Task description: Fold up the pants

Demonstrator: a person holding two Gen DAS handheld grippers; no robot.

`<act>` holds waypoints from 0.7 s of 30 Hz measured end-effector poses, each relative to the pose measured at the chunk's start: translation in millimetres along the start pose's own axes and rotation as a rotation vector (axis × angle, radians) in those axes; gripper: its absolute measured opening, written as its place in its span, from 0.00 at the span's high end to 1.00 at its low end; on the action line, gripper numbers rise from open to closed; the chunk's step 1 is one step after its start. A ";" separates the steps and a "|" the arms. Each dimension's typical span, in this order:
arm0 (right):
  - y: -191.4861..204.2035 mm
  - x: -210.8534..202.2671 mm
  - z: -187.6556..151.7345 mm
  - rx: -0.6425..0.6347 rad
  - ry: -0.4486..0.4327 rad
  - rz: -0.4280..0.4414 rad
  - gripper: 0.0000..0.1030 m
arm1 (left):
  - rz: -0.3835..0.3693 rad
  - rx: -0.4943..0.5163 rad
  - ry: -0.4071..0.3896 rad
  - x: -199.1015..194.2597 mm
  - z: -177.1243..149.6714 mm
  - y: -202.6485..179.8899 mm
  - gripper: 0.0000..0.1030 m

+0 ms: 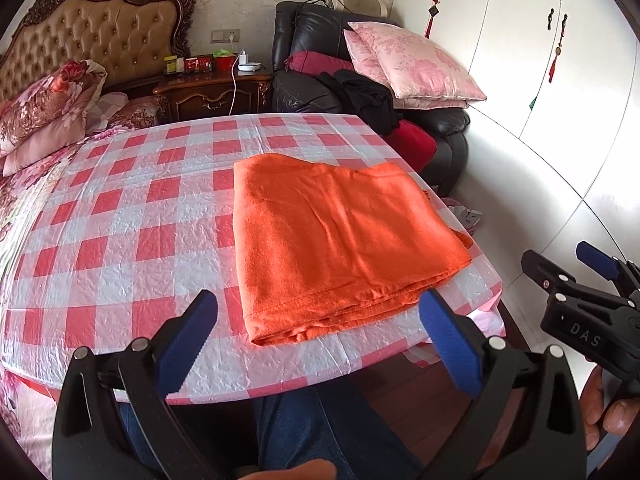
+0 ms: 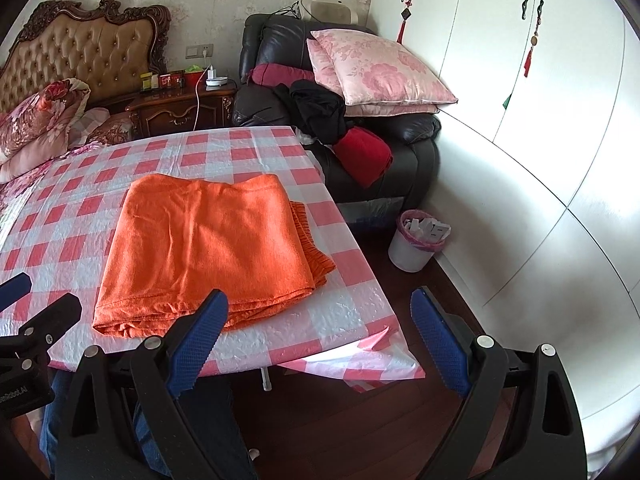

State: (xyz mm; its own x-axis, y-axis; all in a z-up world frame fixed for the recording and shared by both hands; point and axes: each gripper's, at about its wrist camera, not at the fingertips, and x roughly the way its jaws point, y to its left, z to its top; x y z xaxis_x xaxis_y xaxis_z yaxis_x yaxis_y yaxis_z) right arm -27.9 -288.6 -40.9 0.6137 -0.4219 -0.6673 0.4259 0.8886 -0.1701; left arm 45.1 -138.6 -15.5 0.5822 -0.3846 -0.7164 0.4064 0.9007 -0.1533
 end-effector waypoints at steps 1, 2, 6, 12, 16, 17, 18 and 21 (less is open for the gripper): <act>0.0 -0.4 -0.4 0.002 0.000 0.000 0.14 | 0.001 0.001 0.001 -0.2 -0.6 0.0 0.02; -0.2 0.5 -0.8 0.003 0.000 0.000 0.14 | 0.002 0.002 0.002 -0.1 -1.1 -0.1 0.02; -0.3 0.4 -0.8 -0.001 0.002 0.001 0.14 | 0.001 0.009 0.009 1.2 -1.7 -0.9 0.02; 0.6 -0.3 1.0 -0.008 0.006 -0.003 0.14 | -0.020 0.010 0.010 0.3 -4.4 1.7 0.02; 2.3 0.1 0.0 -0.016 0.010 -0.009 0.14 | -0.024 0.010 0.012 0.0 -5.4 2.5 0.02; 2.5 0.3 -0.4 -0.016 0.011 -0.010 0.14 | -0.028 0.007 0.012 -0.2 -5.0 2.3 0.02; 2.6 0.3 -0.5 -0.016 0.012 -0.009 0.14 | -0.028 0.004 0.012 -0.2 -5.1 2.8 0.02; 2.2 0.1 -0.9 -0.013 0.009 -0.007 0.14 | -0.023 0.010 0.005 -0.5 -5.1 2.5 0.02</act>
State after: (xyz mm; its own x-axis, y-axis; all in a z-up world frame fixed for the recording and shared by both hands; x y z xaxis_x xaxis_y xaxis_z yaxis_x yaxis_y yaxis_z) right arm -27.5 -286.5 -42.0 0.6043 -0.4268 -0.6727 0.4218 0.8878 -0.1844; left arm 42.2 -135.2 -19.0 0.5694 -0.4042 -0.7158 0.4265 0.8897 -0.1631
